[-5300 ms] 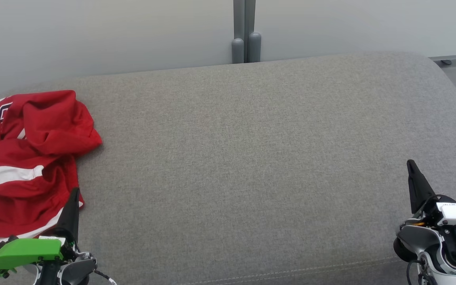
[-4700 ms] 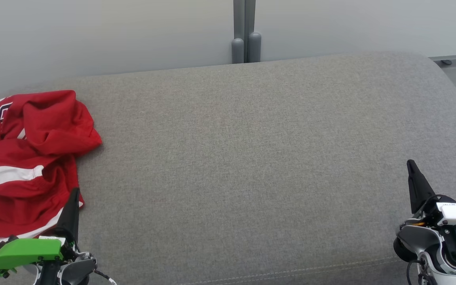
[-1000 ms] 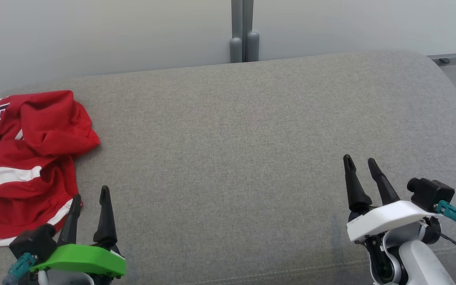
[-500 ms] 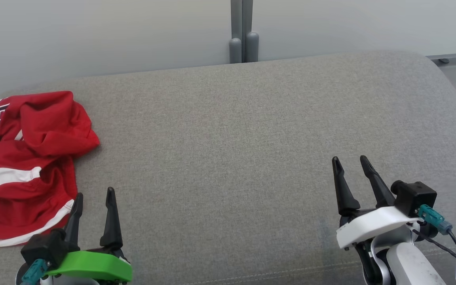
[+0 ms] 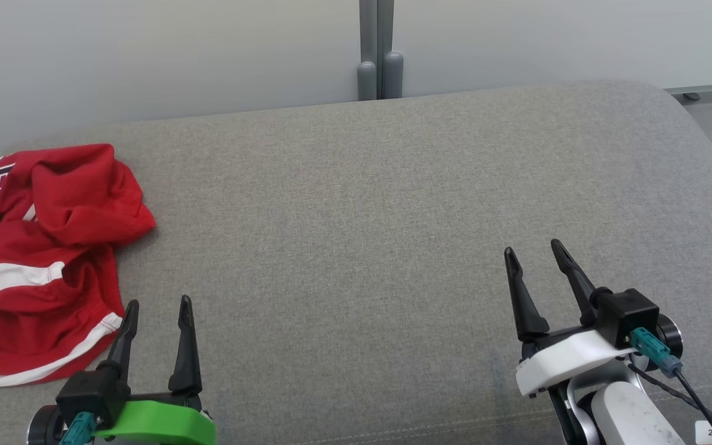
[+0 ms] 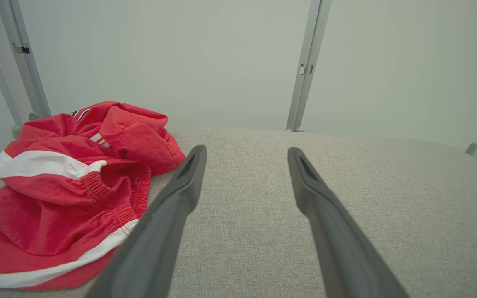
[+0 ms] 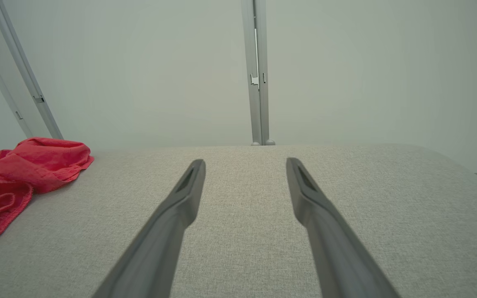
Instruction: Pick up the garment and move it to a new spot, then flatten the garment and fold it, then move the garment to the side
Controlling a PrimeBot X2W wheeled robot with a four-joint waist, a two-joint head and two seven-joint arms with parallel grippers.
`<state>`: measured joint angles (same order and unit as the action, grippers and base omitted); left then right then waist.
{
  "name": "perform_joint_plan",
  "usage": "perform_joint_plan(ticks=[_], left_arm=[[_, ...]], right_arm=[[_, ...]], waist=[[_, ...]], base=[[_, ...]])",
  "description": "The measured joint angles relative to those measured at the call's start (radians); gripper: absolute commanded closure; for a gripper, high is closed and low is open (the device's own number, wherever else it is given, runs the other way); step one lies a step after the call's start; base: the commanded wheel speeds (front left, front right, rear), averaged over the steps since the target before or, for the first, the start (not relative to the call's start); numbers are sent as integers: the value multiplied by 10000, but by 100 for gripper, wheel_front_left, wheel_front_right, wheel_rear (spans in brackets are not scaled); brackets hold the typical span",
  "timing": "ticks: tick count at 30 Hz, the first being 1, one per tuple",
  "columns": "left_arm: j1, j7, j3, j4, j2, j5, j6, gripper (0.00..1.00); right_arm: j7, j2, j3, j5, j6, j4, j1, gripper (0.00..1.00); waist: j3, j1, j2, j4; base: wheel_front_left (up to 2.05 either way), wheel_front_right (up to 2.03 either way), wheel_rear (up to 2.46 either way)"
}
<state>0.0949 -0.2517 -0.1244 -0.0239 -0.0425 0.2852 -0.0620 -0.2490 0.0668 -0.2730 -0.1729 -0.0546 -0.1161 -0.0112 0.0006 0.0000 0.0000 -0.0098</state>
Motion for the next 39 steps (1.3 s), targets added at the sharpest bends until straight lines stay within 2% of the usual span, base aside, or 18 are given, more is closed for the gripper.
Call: perform_joint_plan(ticks=[30, 39], left_arm=[[81, 0, 50, -263, -2, 111, 15, 0], [80, 0, -84, -324, -2, 111, 90, 0]], right_arm=[[-2, -25, 247, 2, 96, -31, 0, 0], [-4, -42, 431, 10, 104, -31, 13, 0]], waist=[[-99, 0, 0, 28], [-111, 0, 0, 218]], base=[[0, 0, 0], [0, 0, 0]])
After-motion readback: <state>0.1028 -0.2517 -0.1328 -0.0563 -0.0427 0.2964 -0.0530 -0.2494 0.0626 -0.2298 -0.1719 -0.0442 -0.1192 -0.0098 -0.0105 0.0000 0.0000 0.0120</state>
